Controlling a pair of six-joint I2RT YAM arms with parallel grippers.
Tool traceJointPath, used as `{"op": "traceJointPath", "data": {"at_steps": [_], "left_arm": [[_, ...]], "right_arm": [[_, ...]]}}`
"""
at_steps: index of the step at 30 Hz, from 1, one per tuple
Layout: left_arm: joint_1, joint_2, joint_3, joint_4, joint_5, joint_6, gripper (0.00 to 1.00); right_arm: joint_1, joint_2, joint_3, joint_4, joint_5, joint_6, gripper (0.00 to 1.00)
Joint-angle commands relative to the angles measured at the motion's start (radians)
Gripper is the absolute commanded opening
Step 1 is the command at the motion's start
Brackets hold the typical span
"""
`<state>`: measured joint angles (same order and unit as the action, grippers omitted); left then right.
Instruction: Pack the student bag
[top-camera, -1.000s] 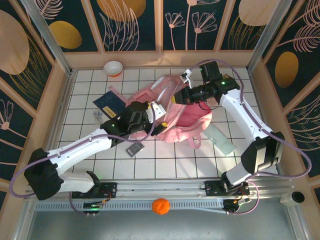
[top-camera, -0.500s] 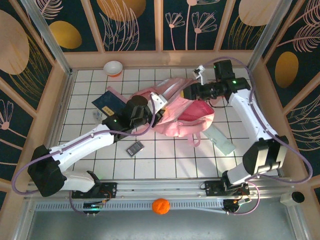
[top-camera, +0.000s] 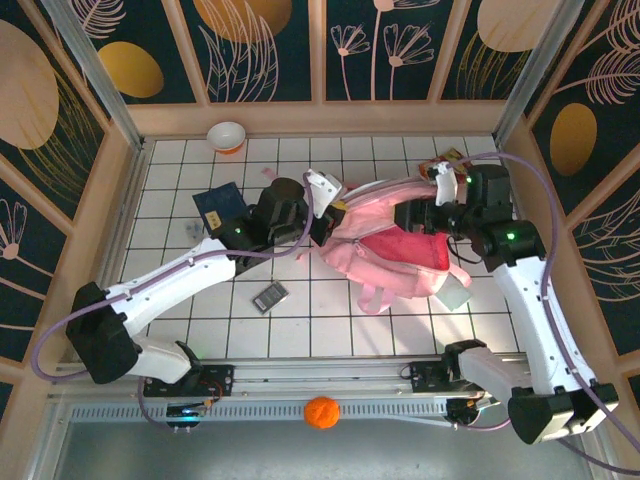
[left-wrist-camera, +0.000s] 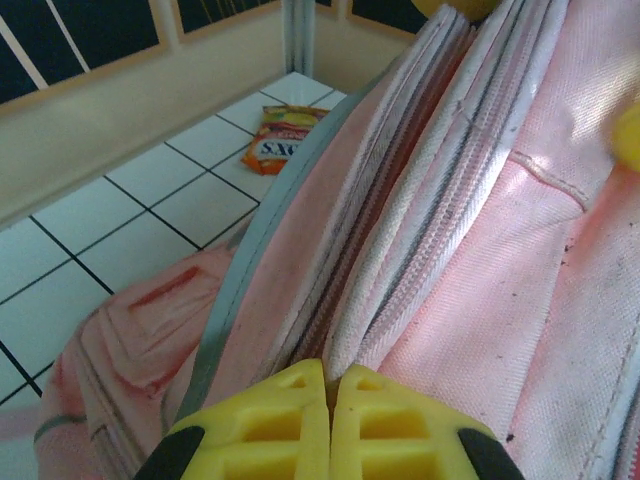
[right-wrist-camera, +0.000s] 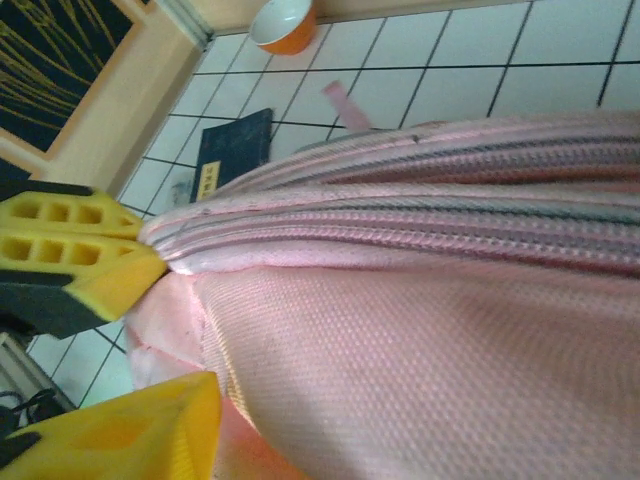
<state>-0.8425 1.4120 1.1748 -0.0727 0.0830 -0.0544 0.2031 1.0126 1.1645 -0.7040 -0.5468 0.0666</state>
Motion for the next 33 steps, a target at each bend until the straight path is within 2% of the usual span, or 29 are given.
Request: {"op": "traceJointPath", "data": {"at_steps": [1, 3, 4, 5, 8, 11, 16, 23, 25, 27, 28, 30, 31, 33], "left_arm": [[0.028, -0.023, 0.000, -0.063, -0.032, 0.004, 0.00], [0.029, -0.058, -0.040, -0.024, 0.023, 0.048, 0.00], [0.029, -0.074, -0.056, -0.006, 0.040, 0.062, 0.00], [0.028, -0.087, -0.066, 0.004, 0.047, 0.079, 0.06], [0.028, -0.111, -0.078, 0.015, 0.036, 0.124, 0.46], [0.028, -0.115, -0.079, 0.037, 0.030, 0.140, 0.67], [0.029, -0.096, -0.063, 0.071, 0.010, 0.126, 0.82], [0.030, -0.036, -0.062, 0.071, 0.087, 0.141, 0.88], [0.031, -0.004, -0.067, 0.049, 0.151, 0.185, 0.88], [0.030, 0.038, -0.070, 0.037, 0.163, 0.222, 0.87], [0.031, 0.062, -0.068, 0.033, 0.159, 0.237, 0.77], [0.030, 0.092, -0.057, 0.029, 0.155, 0.251, 0.47], [0.031, 0.097, -0.046, 0.020, 0.159, 0.247, 0.38], [0.030, 0.086, -0.028, 0.003, 0.145, 0.218, 0.15]], "right_arm": [[-0.027, 0.025, -0.006, 0.115, -0.125, 0.010, 0.46], [-0.025, 0.052, -0.011, 0.181, -0.245, 0.042, 0.25], [-0.025, 0.066, -0.009, 0.222, -0.298, 0.061, 0.18], [-0.023, 0.077, -0.005, 0.254, -0.336, 0.075, 0.13], [-0.012, 0.094, 0.010, 0.299, -0.395, 0.082, 0.07], [-0.002, 0.116, 0.013, 0.310, -0.455, 0.075, 0.05], [0.043, 0.164, 0.041, 0.236, -0.528, -0.021, 0.04], [0.063, 0.238, 0.103, 0.082, -0.591, -0.185, 0.03], [0.065, 0.259, 0.118, 0.049, -0.606, -0.214, 0.03], [0.067, 0.274, 0.134, 0.023, -0.620, -0.241, 0.03], [0.067, 0.279, 0.139, 0.012, -0.626, -0.253, 0.03], [0.065, 0.284, 0.146, 0.005, -0.622, -0.265, 0.03], [0.062, 0.285, 0.146, 0.004, -0.613, -0.269, 0.03], [0.050, 0.281, 0.138, 0.025, -0.557, -0.248, 0.12]]}}
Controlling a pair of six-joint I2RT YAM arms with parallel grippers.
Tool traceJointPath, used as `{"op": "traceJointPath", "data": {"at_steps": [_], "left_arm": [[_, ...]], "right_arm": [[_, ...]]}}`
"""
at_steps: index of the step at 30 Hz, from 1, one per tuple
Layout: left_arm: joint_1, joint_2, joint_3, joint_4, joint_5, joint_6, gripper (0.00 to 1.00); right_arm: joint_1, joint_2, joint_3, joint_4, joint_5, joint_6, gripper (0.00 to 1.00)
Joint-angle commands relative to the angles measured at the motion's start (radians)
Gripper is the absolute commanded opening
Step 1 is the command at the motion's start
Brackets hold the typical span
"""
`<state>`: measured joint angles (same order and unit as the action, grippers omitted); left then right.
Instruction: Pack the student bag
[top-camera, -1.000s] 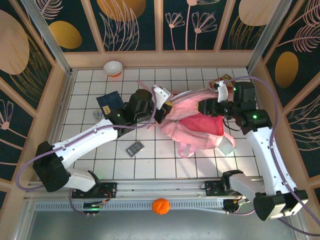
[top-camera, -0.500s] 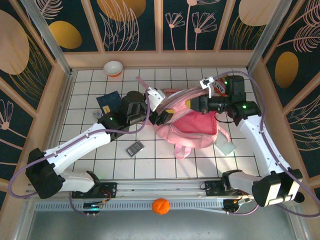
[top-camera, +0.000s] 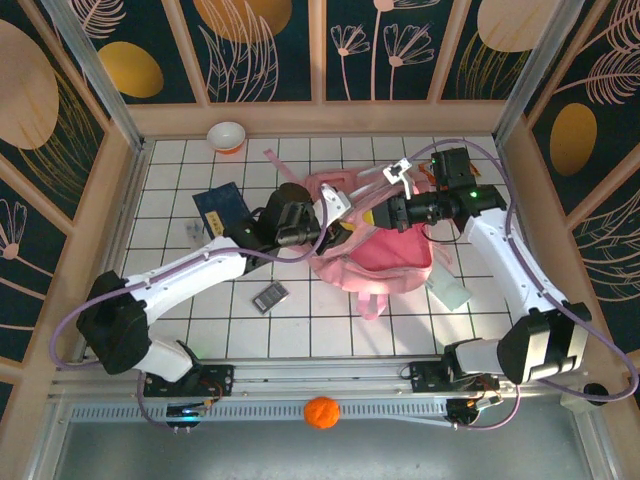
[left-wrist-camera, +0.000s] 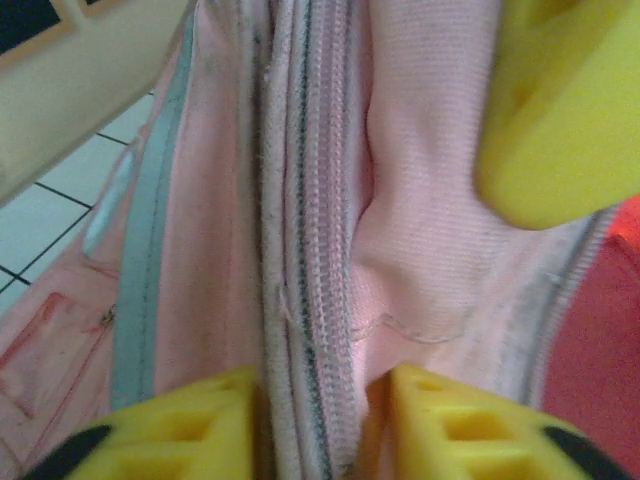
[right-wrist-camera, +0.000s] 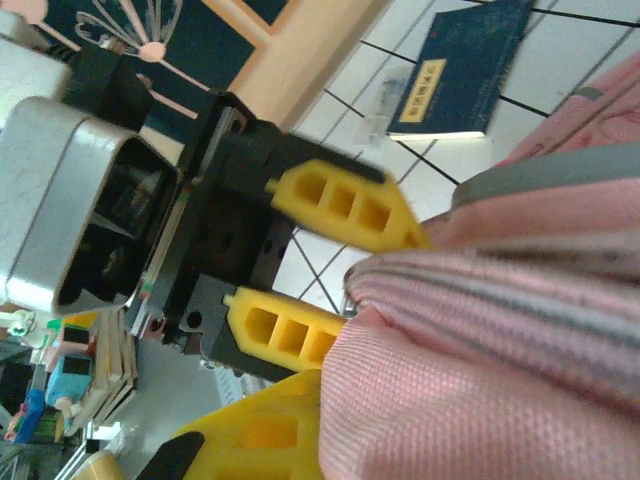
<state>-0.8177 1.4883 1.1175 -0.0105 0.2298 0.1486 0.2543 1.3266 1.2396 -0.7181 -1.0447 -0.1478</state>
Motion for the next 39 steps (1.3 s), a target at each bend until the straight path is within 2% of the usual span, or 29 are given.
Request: {"op": "traceJointPath", "data": {"at_steps": [1, 2, 4, 7, 10, 13, 17, 19, 21, 23, 25, 28, 30, 32, 35, 39], "left_arm": [[0.005, -0.010, 0.030, -0.064, -0.035, -0.020, 0.05], [0.005, -0.032, 0.025, -0.065, -0.072, -0.058, 0.00], [0.005, -0.097, -0.002, -0.070, -0.166, -0.155, 0.00], [0.005, -0.178, -0.041, -0.125, -0.262, -0.236, 0.00], [0.006, -0.217, -0.061, -0.190, -0.381, -0.283, 0.00], [0.006, -0.218, -0.064, -0.200, -0.437, -0.305, 0.00], [0.006, -0.169, -0.005, -0.193, -0.474, -0.356, 0.00], [0.005, -0.136, 0.045, -0.189, -0.498, -0.423, 0.00], [0.006, -0.103, 0.093, -0.192, -0.485, -0.490, 0.00], [0.005, -0.077, 0.131, -0.194, -0.440, -0.530, 0.00], [0.006, -0.057, 0.157, -0.193, -0.402, -0.568, 0.00], [0.006, -0.041, 0.183, -0.200, -0.363, -0.591, 0.00], [0.006, -0.037, 0.196, -0.208, -0.359, -0.599, 0.00], [0.005, -0.033, 0.212, -0.216, -0.364, -0.610, 0.00], [0.006, -0.015, 0.245, -0.230, -0.365, -0.658, 0.00], [0.006, 0.007, 0.278, -0.239, -0.358, -0.673, 0.00]], "right_arm": [[-0.007, -0.035, 0.057, 0.059, -0.004, -0.005, 0.20], [-0.015, -0.038, 0.049, 0.078, 0.037, 0.019, 0.27], [-0.033, -0.042, 0.036, 0.116, 0.120, 0.087, 0.39], [-0.049, -0.044, 0.025, 0.145, 0.177, 0.165, 0.54], [-0.060, -0.040, 0.027, 0.146, 0.247, 0.255, 0.60], [-0.079, -0.026, 0.019, 0.125, 0.273, 0.377, 0.63], [-0.094, -0.011, -0.014, 0.096, 0.231, 0.491, 0.66], [-0.075, -0.056, -0.036, 0.128, 0.247, 0.468, 0.67], [-0.043, -0.127, -0.065, 0.172, 0.318, 0.431, 0.66], [0.018, -0.202, -0.092, 0.196, 0.423, 0.361, 0.64], [0.125, -0.272, -0.135, 0.212, 0.549, 0.268, 0.59], [0.260, -0.308, -0.188, 0.235, 0.640, 0.179, 0.56], [0.316, -0.285, -0.185, 0.235, 0.687, 0.161, 0.55], [0.337, -0.236, -0.156, 0.225, 0.726, 0.214, 0.54], [0.358, -0.169, -0.129, 0.233, 0.679, 0.387, 0.52], [0.411, -0.163, -0.183, 0.303, 0.711, 0.584, 0.51]]}}
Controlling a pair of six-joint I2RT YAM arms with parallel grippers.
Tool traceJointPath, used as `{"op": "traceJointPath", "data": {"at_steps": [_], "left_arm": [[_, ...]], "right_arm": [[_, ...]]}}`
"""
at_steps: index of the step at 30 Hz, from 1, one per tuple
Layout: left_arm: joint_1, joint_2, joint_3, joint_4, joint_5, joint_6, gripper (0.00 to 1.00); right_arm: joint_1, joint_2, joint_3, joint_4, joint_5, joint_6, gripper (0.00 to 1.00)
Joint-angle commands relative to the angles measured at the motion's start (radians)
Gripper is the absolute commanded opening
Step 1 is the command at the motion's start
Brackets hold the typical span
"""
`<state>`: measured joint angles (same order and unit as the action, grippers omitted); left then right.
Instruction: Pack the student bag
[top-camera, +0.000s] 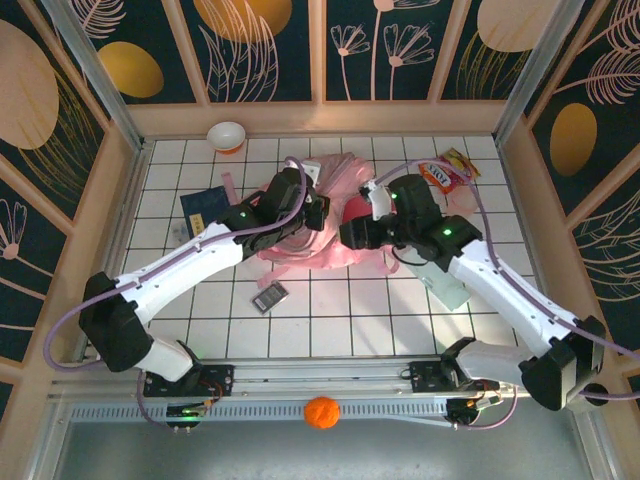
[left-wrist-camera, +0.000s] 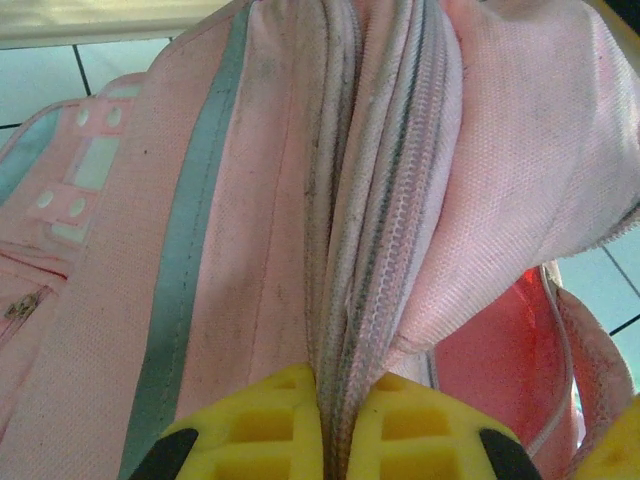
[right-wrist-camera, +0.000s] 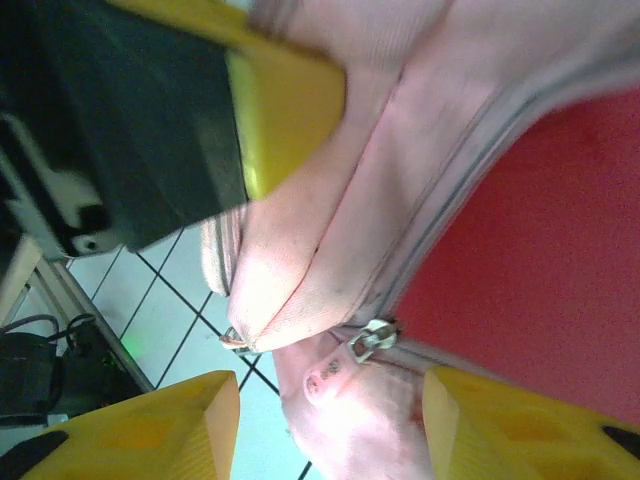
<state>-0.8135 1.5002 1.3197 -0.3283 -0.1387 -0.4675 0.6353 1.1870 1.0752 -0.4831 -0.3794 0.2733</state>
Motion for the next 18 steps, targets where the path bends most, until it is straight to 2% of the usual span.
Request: {"op": "traceJointPath", "data": {"at_steps": [1, 5, 8, 10, 14, 16, 18], "left_arm": [[0.001, -0.001, 0.081, 0.075, 0.008, -0.058, 0.00], [0.002, 0.009, 0.109, 0.056, -0.019, -0.065, 0.00], [0.002, 0.009, 0.118, 0.064, -0.031, -0.073, 0.00], [0.001, 0.011, 0.119, 0.076, -0.032, -0.080, 0.00], [0.001, 0.017, 0.131, 0.084, -0.034, -0.092, 0.00], [0.001, 0.013, 0.138, 0.090, -0.042, -0.094, 0.00], [0.002, 0.007, 0.138, 0.100, -0.044, -0.100, 0.00]], "right_arm": [[0.031, -0.026, -0.035, 0.084, 0.057, 0.205, 0.51], [0.056, -0.013, -0.067, 0.119, 0.054, 0.330, 0.51], [0.091, 0.017, -0.035, 0.048, 0.166, 0.380, 0.49], [0.109, 0.050, -0.004, -0.011, 0.235, 0.394, 0.45], [0.133, 0.099, 0.016, -0.030, 0.281, 0.425, 0.31], [0.139, 0.113, 0.030, -0.064, 0.339, 0.455, 0.30], [0.141, 0.120, 0.037, -0.080, 0.389, 0.480, 0.34]]}}
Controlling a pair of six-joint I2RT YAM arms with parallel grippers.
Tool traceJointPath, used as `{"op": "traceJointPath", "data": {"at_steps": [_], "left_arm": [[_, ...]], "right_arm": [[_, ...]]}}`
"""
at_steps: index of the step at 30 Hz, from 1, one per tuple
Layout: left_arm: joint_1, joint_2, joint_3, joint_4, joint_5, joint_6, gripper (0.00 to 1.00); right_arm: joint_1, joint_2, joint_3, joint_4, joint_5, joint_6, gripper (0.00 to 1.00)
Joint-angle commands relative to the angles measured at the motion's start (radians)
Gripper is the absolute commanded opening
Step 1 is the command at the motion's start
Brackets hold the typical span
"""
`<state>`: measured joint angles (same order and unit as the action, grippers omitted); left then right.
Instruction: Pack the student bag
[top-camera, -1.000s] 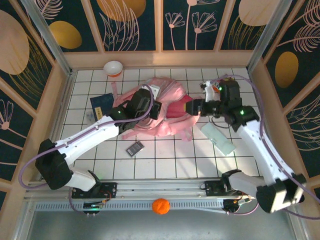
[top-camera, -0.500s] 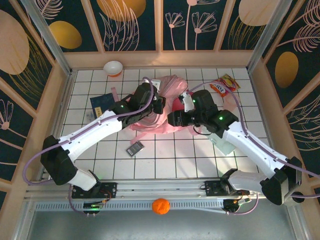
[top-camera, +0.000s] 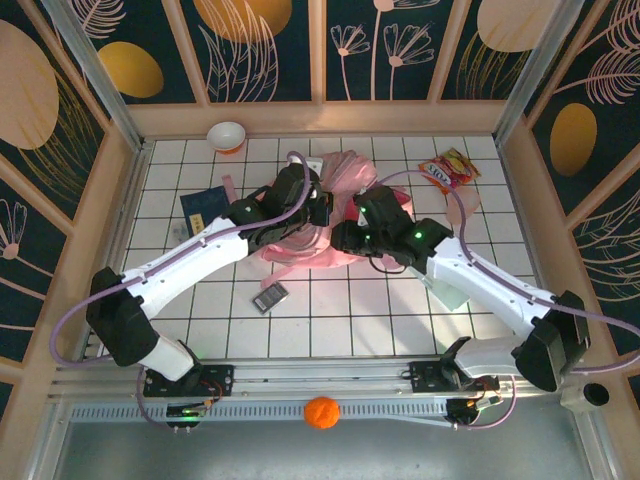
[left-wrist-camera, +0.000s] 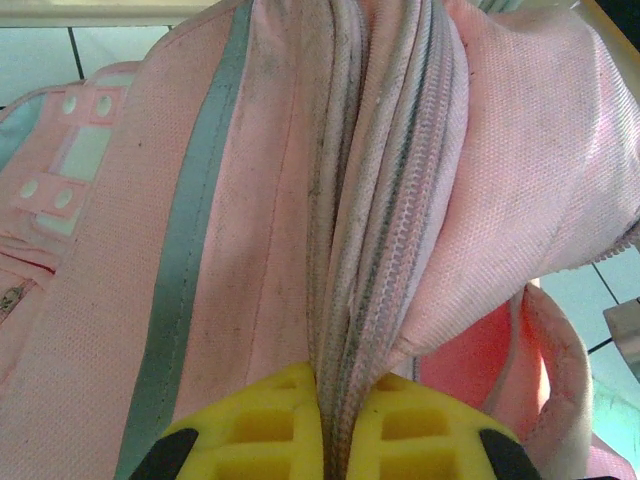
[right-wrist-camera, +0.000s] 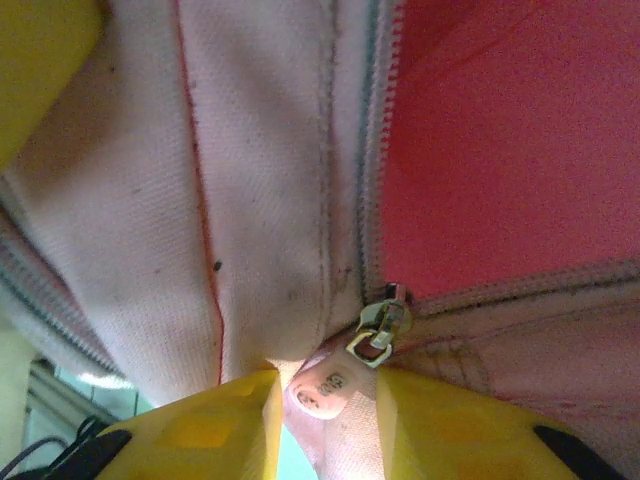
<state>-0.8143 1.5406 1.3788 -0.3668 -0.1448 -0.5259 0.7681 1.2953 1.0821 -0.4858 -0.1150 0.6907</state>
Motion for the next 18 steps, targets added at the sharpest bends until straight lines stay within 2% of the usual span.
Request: {"op": "traceJointPath", "data": {"at_steps": [1, 4, 5, 7, 10, 14, 18], "left_arm": [[0.002, -0.036, 0.080, 0.145, -0.037, -0.044, 0.00], [0.002, -0.046, 0.073, 0.162, -0.026, -0.055, 0.00], [0.003, -0.050, 0.070, 0.167, -0.023, -0.057, 0.00], [0.002, -0.057, 0.062, 0.174, -0.021, -0.065, 0.00], [0.002, -0.066, 0.060, 0.175, -0.035, -0.071, 0.00], [0.002, -0.071, 0.060, 0.190, -0.093, -0.101, 0.00], [0.003, -0.065, 0.057, 0.235, -0.169, -0.156, 0.00]], "right_arm": [[0.007, 0.015, 0.029, -0.075, 0.127, 0.071, 0.36], [0.008, 0.028, 0.026, -0.066, 0.180, 0.101, 0.40], [0.008, 0.032, 0.023, -0.052, 0.185, 0.104, 0.37], [0.008, 0.039, 0.018, -0.034, 0.198, 0.111, 0.22], [0.007, 0.037, 0.016, -0.028, 0.219, 0.108, 0.08], [0.010, 0.011, -0.005, 0.029, 0.153, 0.093, 0.00], [0.046, -0.013, -0.042, 0.100, 0.079, 0.114, 0.00]]}}
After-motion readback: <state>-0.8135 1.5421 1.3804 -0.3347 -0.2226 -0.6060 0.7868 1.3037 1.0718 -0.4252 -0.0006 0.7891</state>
